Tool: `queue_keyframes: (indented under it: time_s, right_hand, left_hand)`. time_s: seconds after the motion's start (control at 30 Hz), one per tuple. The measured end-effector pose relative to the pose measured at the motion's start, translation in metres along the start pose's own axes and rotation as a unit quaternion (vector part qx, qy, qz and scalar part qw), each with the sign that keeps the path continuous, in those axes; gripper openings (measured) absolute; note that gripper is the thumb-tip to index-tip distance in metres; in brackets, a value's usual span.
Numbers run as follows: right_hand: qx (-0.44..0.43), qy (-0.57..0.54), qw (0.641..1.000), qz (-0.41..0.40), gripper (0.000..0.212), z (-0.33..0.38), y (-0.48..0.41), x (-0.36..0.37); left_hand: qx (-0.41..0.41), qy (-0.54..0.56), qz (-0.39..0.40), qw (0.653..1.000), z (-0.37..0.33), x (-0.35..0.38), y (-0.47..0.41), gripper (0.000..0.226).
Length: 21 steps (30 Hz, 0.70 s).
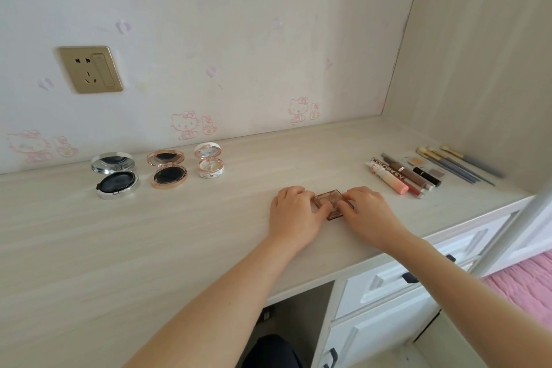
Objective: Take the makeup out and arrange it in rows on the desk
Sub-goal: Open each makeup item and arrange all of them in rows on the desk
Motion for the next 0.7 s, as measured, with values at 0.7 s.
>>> queue_keyframes:
  time_s: [0.7]
  right_hand:
    - [0.122,-0.171,0.977,-0.040,0.008,0.007,0.012,-0.022]
  left_hand:
    - [-0.073,0.221,0.017,0.972,0.005,-0.017,0.009,0.042]
Point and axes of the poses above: each hand's wrist, its own y-axis away from the middle knuckle, its own x-axis out of the palm, z = x × y, the point moved 5 cm from there along -y, towards the middle knuckle, and after that the axes turned 11 degrees about -z, right-handed, at the moved point
